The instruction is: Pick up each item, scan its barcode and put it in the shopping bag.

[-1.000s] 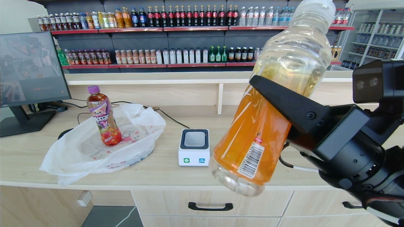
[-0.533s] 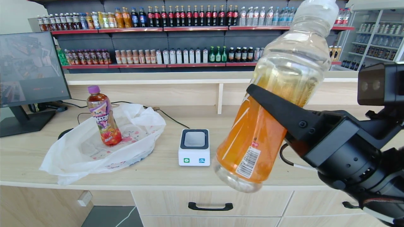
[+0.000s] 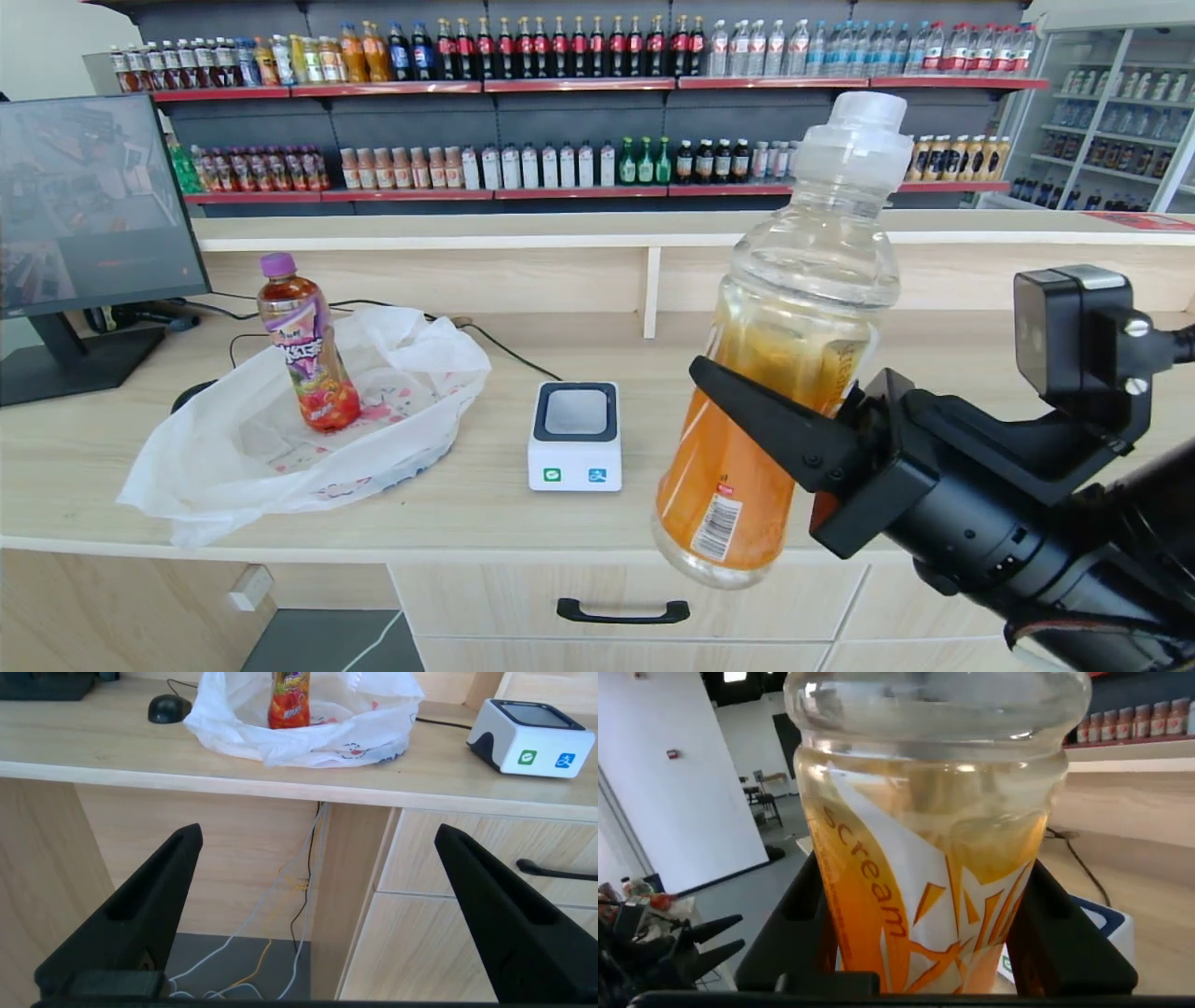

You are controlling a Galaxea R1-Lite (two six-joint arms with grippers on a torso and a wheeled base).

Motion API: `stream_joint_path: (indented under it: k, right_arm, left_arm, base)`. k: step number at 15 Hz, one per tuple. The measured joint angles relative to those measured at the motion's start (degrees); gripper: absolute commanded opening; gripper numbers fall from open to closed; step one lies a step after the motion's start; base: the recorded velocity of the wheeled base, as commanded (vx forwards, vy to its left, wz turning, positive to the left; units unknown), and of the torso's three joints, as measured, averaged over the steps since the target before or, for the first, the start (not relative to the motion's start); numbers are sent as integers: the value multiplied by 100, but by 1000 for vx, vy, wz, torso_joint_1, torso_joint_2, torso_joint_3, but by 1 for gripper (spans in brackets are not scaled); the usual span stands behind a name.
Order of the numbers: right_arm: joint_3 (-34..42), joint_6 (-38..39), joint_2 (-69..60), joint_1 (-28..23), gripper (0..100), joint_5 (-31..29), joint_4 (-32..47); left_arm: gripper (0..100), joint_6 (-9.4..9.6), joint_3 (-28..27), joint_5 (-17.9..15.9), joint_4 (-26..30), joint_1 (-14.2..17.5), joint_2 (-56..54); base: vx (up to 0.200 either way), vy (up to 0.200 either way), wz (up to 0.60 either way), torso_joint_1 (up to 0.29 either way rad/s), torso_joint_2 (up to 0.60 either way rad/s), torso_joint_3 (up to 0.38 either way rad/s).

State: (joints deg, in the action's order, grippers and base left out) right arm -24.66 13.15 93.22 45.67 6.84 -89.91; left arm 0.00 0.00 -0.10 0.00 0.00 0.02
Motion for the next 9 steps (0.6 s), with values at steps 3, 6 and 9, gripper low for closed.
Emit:
stream_joint_path:
  k: [3, 6, 9]
  right_arm:
    - [99, -769, 118, -772, 0, -299, 0]
    - [291, -1069, 199, -1515, 0, -452, 2]
    - [247, -1081, 247, -1709, 0, -444, -6]
  left_arm:
    - [100, 2, 0, 0, 0, 0, 0]
    - [100, 7, 0, 0, 0, 0, 0]
    - [100, 5, 0, 0, 0, 0, 0]
  base:
    - [0, 0, 0, 0, 0, 0]
    - [0, 0, 0, 0, 0, 0]
    - [0, 0, 0, 0, 0, 0]
